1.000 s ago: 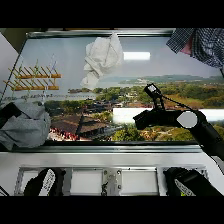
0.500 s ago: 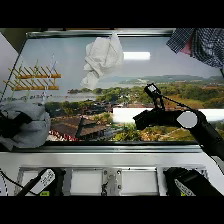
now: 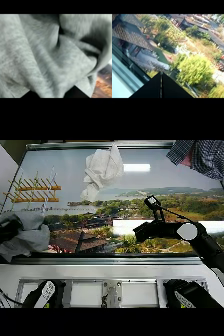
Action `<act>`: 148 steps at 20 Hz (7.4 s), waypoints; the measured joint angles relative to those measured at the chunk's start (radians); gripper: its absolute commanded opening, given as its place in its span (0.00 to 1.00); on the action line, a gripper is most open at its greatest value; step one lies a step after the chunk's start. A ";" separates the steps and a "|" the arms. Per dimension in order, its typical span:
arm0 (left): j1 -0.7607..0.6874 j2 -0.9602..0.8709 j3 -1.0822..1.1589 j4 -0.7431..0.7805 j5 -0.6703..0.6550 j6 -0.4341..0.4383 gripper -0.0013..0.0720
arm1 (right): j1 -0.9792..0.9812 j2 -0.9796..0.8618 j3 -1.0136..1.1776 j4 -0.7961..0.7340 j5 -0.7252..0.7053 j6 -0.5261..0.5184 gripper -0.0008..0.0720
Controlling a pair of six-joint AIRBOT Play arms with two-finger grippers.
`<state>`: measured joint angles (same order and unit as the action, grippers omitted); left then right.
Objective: Fold the clothes and pants, and hang the long-sleeved shirts on hangers.
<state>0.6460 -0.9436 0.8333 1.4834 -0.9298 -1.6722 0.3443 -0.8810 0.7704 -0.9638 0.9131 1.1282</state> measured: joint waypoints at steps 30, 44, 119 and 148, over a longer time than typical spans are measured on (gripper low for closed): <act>-1.011 0.022 0.572 -0.660 -0.143 0.023 0.05 | -0.583 0.299 0.286 -0.369 -0.016 0.254 0.04; -0.929 -0.328 0.359 -0.302 -0.177 0.055 0.93 | -0.602 0.232 0.256 -0.369 0.094 0.260 0.04; -0.977 -0.317 0.482 -0.102 -0.155 -0.146 0.83 | -0.173 -0.319 0.420 -0.029 -0.070 0.515 0.04; -1.494 -0.517 0.469 0.451 -0.172 -0.721 0.53 | -0.147 -0.250 0.389 -0.258 -0.006 0.605 0.04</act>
<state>-0.8478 -1.4605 1.3022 1.9339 -1.1015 -2.3928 0.1974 -1.1313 1.1591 -1.2221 0.9073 1.7332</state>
